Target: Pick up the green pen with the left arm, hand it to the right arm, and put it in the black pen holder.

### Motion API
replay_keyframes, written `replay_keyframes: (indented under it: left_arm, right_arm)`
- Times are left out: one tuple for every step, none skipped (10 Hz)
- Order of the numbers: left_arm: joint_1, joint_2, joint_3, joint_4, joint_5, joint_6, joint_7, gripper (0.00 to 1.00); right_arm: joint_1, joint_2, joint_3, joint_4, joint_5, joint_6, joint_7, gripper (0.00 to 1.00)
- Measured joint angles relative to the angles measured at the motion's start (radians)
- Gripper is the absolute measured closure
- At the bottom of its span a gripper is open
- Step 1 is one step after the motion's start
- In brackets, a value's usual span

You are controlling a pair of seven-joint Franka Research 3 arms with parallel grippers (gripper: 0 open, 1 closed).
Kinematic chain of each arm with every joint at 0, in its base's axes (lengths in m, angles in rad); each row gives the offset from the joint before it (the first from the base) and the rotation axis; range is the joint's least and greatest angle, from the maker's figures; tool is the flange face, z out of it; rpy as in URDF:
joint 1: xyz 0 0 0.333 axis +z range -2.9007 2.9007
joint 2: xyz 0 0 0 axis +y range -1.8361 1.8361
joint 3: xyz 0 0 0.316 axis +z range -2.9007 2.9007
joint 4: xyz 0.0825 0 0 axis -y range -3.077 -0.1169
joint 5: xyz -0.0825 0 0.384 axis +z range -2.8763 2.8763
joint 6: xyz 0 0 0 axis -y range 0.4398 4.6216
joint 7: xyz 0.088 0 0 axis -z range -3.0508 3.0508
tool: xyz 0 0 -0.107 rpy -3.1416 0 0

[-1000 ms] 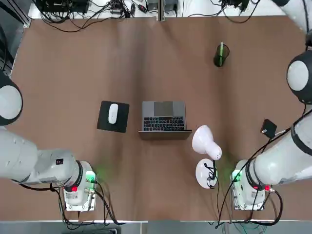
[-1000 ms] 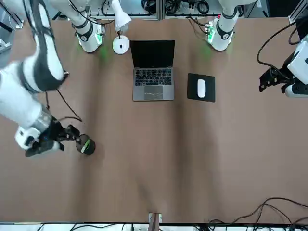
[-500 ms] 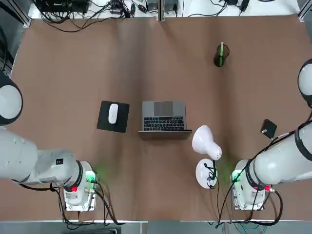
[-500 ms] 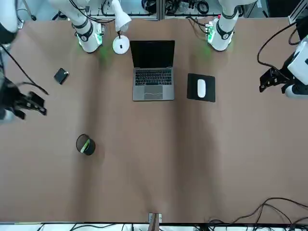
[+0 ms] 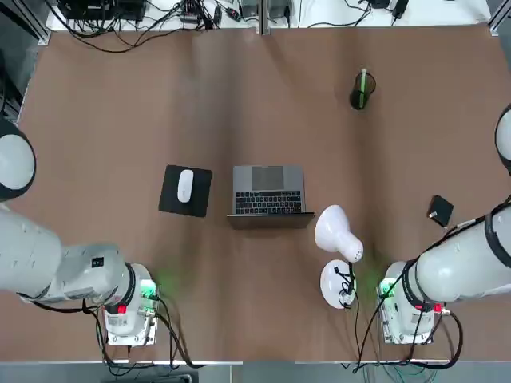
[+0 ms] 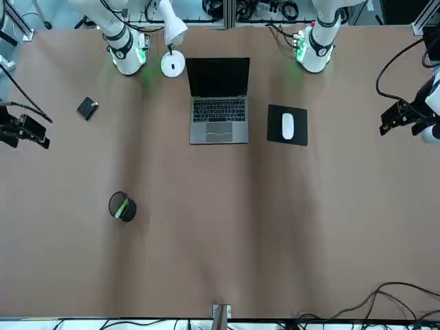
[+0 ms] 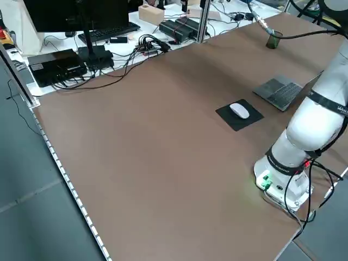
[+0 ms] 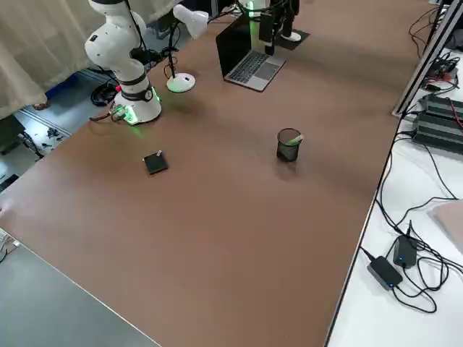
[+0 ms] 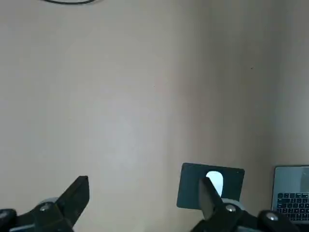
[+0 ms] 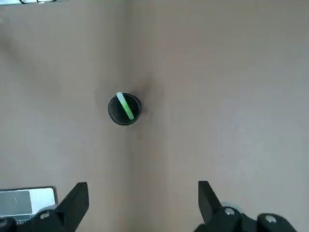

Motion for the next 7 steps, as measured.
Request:
replay_keyframes:
  left_arm:
    - [0.0,0.0,-0.001,0.0,0.0,0.0,-0.004,0.0]
    - [0.0,0.0,-0.002,0.0,0.0,0.0,-0.011,0.0]
    - [-0.002,0.0,-0.004,0.0,0.0,0.001,-0.022,0.0]
    - [-0.003,0.001,-0.006,0.0,0.0,0.002,-0.026,0.0]
    - [-0.004,0.002,-0.006,0.0,0.002,0.002,-0.026,0.0]
    - [-0.004,0.003,-0.006,0.0,0.003,0.002,-0.026,0.0]
    - [-0.004,0.004,-0.006,0.0,0.003,0.002,-0.027,0.0]
  right_arm:
    - [0.0,0.001,-0.001,0.0,0.0,0.0,0.014,0.0]
    - [0.0,0.001,-0.003,0.0,0.0,0.002,0.019,0.0]
    - [-0.001,0.001,-0.007,0.0,-0.001,0.004,0.02,0.0]
    - [-0.002,0.001,-0.01,0.0,-0.001,0.004,0.021,0.0]
    - [-0.004,0.001,-0.011,0.0,-0.001,0.005,0.021,0.0]
    - [-0.004,0.001,-0.011,0.0,-0.001,0.005,0.022,0.0]
    - [-0.004,0.001,-0.011,0.0,-0.001,0.005,0.022,0.0]
